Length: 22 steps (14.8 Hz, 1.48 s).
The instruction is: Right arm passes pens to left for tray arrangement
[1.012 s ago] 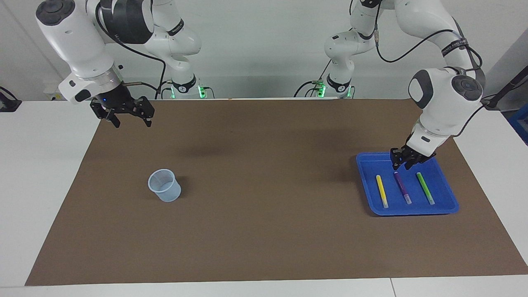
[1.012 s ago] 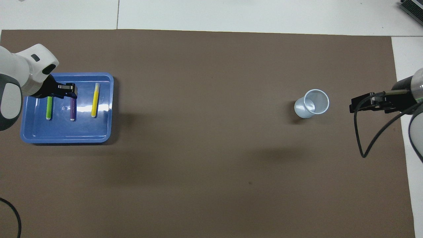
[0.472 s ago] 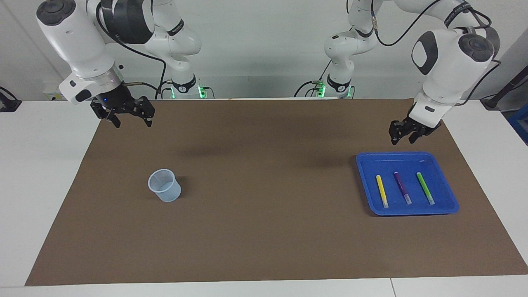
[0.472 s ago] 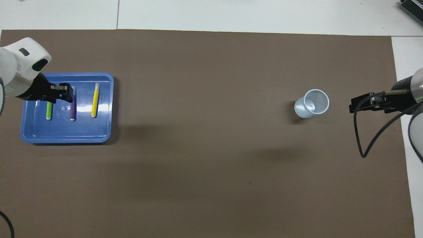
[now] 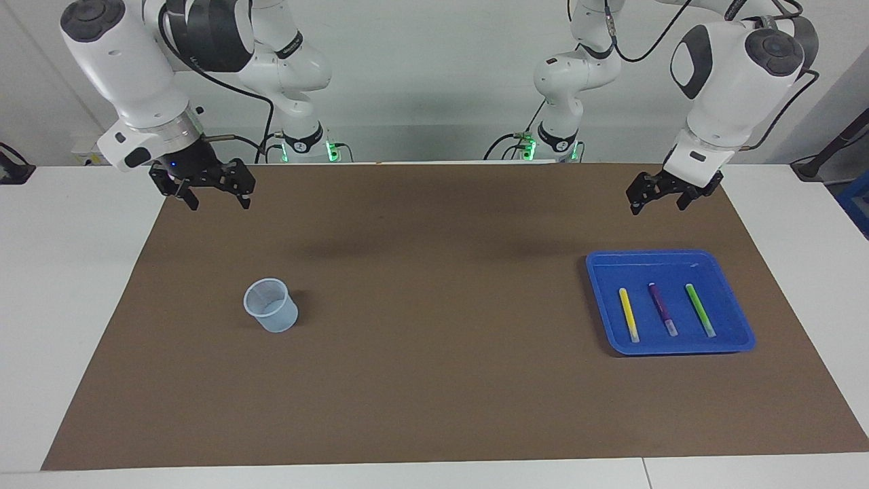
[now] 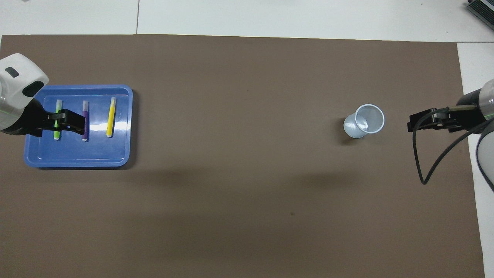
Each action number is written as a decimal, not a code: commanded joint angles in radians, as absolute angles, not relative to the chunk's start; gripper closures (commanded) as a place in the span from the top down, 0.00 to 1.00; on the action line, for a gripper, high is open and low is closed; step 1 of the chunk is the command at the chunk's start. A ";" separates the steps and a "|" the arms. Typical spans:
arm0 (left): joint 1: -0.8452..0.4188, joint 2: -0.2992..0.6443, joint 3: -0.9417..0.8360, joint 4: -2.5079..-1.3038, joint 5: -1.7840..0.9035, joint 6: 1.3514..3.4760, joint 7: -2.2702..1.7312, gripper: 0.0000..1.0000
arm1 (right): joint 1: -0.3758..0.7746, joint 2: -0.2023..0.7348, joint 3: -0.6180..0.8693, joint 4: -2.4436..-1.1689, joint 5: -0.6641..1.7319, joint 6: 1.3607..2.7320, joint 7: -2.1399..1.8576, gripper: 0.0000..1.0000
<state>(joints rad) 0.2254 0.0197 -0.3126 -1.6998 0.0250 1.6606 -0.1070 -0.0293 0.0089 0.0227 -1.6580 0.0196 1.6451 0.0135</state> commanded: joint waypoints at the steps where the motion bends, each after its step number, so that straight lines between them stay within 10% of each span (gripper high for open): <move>1: 0.175 0.006 -0.273 -1.695 -0.002 1.687 -0.194 1.00 | -0.035 -0.012 0.029 -1.680 0.017 1.644 -0.008 1.00; 22: 0.008 0.014 -0.126 -1.660 -0.005 1.712 -0.192 1.00 | -0.044 -0.015 0.028 -1.684 0.018 1.631 -0.006 1.00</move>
